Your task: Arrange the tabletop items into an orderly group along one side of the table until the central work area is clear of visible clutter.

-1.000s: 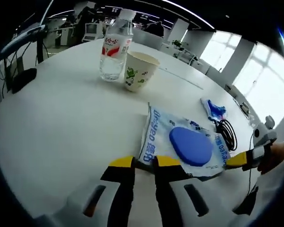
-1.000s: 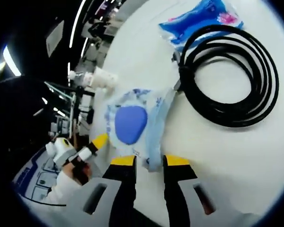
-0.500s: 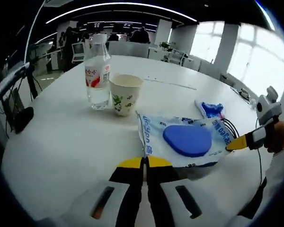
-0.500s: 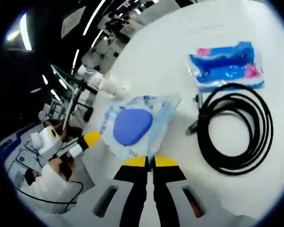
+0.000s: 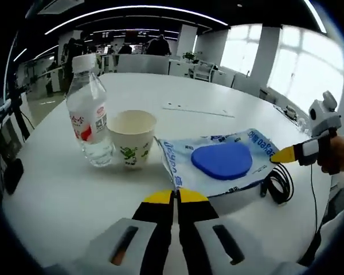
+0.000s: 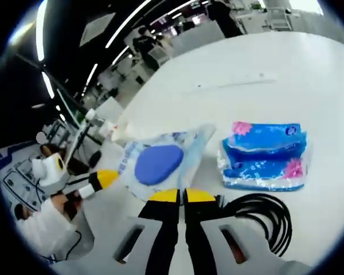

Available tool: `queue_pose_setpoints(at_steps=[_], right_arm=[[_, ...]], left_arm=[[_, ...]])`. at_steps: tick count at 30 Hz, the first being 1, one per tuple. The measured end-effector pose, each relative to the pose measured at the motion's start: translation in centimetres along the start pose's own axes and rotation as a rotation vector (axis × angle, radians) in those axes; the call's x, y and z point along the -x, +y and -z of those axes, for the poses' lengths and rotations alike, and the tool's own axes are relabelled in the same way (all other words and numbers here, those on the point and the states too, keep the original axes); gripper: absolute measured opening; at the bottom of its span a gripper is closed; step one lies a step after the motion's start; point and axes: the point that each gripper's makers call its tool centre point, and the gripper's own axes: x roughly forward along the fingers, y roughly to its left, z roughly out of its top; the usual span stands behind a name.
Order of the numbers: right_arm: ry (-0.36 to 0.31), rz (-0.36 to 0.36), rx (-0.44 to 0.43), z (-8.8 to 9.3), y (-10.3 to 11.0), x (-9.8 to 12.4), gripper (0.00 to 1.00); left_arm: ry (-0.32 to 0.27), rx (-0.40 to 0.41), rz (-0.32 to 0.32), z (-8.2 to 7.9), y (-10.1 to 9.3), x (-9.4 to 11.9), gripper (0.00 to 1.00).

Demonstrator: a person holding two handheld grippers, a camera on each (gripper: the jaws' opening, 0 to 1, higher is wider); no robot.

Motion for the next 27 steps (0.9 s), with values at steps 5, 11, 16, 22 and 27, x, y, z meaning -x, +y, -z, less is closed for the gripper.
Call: queue_pose_setpoints(at_steps=[5,11,16,22,27], right_arm=[[-0.015,0.008,-0.009,0.2,-0.2,1.0,0.0],[-0.027,0.0,0.015,-0.4,-0.7,-0.6,0.0],[-0.031,0.018,0.044,-1.1,-1.2,-2.1,0.0],[0.015,0.051,0.091,-0.6,-2.1,-3.7,0.0],[0.038,0.061,0.163,-0.4,-2.0,-4.4,0.04]], left_arm=[[-0.013,0.009,0.004,-0.4,-0.8,-0.2,0.0],[-0.016,-0.013,-0.011,-0.6,-0.1,-1.6,0.0],[-0.02,0.021,-0.026,-1.0,0.7,-2.7,0.0],[0.0,0.061,-0.048,-0.5,1.4,-4.2,0.0],[0.01,0.085,-0.065,0.1,2.1,-4.7,0.0]])
